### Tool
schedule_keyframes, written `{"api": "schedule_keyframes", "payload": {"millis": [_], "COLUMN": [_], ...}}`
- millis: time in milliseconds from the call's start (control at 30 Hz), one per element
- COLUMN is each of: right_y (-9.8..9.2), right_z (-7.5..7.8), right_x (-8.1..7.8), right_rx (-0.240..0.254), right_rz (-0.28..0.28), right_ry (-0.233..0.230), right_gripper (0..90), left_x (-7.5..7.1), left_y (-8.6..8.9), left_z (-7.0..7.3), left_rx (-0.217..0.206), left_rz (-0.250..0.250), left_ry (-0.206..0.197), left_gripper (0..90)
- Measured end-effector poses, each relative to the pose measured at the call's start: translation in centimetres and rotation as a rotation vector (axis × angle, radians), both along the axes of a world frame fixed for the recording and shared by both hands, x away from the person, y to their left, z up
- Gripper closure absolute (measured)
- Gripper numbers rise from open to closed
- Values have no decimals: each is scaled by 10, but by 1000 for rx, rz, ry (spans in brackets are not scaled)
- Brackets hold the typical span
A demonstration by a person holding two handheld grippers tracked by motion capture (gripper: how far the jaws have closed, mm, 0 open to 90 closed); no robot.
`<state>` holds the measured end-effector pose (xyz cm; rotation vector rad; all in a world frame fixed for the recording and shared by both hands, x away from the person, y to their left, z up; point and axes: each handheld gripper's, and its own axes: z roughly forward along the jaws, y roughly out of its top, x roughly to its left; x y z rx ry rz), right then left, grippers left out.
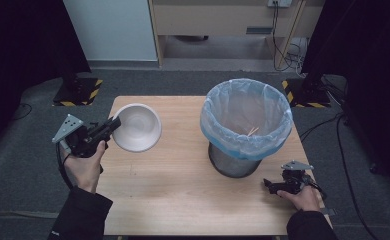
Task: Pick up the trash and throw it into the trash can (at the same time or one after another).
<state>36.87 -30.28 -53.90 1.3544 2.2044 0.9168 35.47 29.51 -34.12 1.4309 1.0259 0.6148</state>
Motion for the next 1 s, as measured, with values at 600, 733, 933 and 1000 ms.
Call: {"api": "schedule_keyframes", "payload": {"millis": [600,733,933,1000], "right_y": [0,0,0,0], "right_z": [0,0,0,0], "right_x": [0,0,0,0], "right_rx": [0,0,0,0], "right_rz": [0,0,0,0], "right_ry": [0,0,0,0], "right_gripper": [7,7,7,6], "left_x": [2,5,8,9], "left_y": [-20,-26,-34,-36], "left_z": [41,50,58,60], "left_rx": [-31,-35,-32,-33], "left_rz": [-47,-54,-63,-64], "left_ry": [-114,-131,-145,-149], "left_gripper": [835,835,835,835]}}
